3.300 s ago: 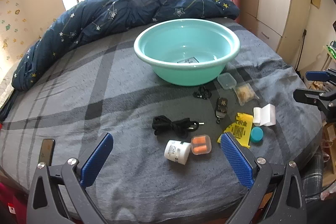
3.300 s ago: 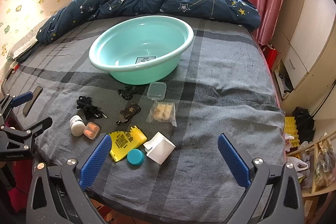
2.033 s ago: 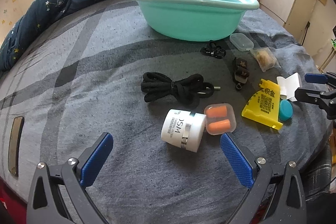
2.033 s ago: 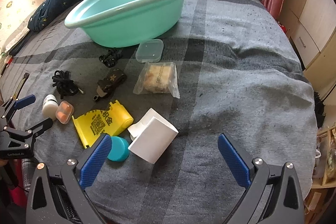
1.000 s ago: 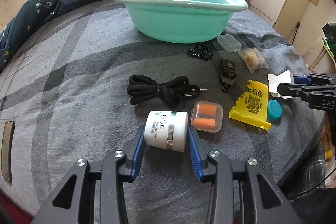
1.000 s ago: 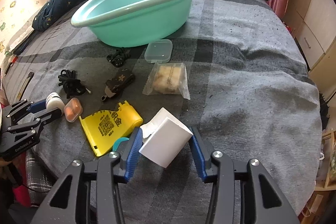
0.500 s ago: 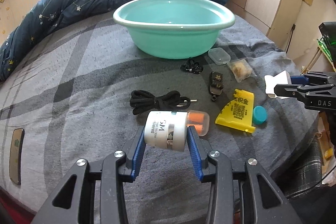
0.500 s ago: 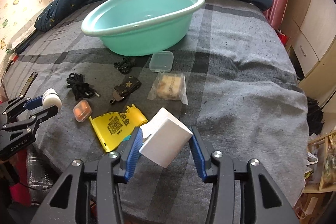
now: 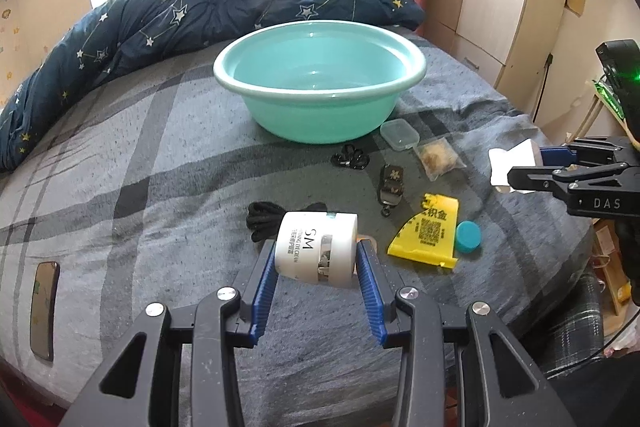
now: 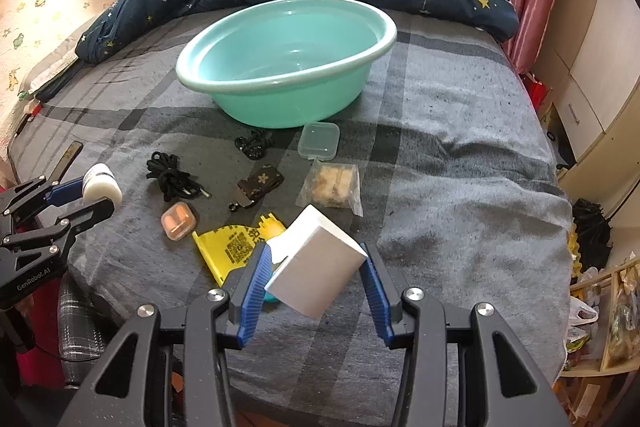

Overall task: Organize objects
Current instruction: 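Grasp the white square box with the right gripper while the left grasps the white jar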

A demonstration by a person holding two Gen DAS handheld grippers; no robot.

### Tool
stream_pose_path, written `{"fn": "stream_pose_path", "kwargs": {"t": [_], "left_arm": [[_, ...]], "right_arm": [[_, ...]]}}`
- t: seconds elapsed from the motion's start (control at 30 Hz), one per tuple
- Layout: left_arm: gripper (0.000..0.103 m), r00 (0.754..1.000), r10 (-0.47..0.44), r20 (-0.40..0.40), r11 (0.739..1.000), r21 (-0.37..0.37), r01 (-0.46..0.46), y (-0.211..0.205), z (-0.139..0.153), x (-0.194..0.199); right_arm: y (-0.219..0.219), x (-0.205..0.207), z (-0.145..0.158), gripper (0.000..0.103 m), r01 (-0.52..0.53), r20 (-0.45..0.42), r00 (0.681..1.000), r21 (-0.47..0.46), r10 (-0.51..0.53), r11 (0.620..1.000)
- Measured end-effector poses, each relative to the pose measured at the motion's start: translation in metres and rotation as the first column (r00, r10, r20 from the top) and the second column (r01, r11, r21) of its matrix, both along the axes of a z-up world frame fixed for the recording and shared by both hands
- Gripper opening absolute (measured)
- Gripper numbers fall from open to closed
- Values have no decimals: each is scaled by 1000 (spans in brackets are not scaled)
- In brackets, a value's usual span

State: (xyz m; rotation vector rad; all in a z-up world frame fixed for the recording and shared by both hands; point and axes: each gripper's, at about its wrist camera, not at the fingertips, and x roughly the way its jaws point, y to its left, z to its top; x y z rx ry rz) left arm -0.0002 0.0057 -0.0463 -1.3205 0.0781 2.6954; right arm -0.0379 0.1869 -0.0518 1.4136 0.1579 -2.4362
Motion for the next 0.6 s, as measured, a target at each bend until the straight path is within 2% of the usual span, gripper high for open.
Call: {"fn": "stream_pose_path", "kwargs": {"t": [0.6], "left_arm": [[43, 998, -30, -57, 1000, -2, 30, 7, 34, -14]], "right_arm": [[-5, -12, 32, 48, -7, -52, 999, -8, 7, 1000]]}}
